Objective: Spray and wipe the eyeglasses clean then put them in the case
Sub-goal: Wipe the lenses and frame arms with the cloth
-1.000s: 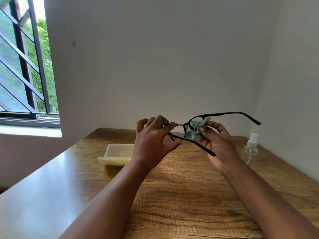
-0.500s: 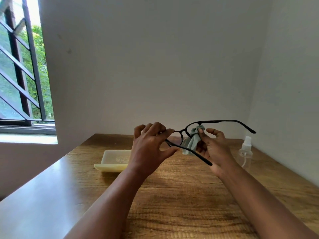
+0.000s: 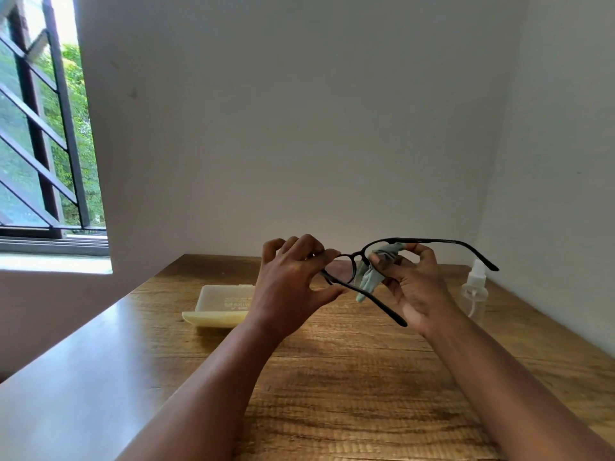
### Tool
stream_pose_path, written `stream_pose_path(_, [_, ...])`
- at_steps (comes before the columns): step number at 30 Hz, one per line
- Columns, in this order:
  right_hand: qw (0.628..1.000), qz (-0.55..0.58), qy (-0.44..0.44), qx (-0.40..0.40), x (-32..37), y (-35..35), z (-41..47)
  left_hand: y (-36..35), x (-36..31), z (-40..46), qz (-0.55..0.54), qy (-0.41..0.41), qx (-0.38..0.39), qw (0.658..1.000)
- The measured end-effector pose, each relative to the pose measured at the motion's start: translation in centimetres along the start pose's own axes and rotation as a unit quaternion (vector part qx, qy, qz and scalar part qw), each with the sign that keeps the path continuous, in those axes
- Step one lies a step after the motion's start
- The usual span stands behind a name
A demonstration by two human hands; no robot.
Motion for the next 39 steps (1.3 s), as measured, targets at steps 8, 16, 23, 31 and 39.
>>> stream_pose_path(8, [0.998, -0.044, 0.005, -0.043, -0.4, 0.5, 0.5, -0.2, -0.3, 0.0, -0.005, 0.002, 0.007, 1.000])
stream_pose_path(16, [0.999, -0.022, 0.030, -0.037, -0.3, 0.2, 0.0, -0.1, -0.3, 0.0, -0.009, 0.001, 0.001, 1.000])
stream_pose_path(23, [0.999, -0.009, 0.041, -0.007, 0.1, 0.3, 0.0, 0.0, -0.3, 0.0, 0.005, 0.005, -0.002, 1.000])
stream_pose_path(31, [0.998, -0.022, 0.055, -0.035, 0.3, 0.2, -0.6, -0.3, -0.4, 0.0, 0.019, -0.008, 0.001, 1.000])
stream_pose_path(39, [0.995, -0.058, 0.047, -0.067, -0.4, 0.6, 0.2, -0.4, -0.8, 0.0, 0.012, -0.007, -0.010, 1.000])
Point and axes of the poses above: each hand's wrist, its own z-axis towards the middle knuckle, its own y-axis out of the back of the hand, x = y × z, the point moved 1 cm from there along z, towards the middle knuckle, and after that the axes turned 11 degrees about -z, right-handed, at the moved point
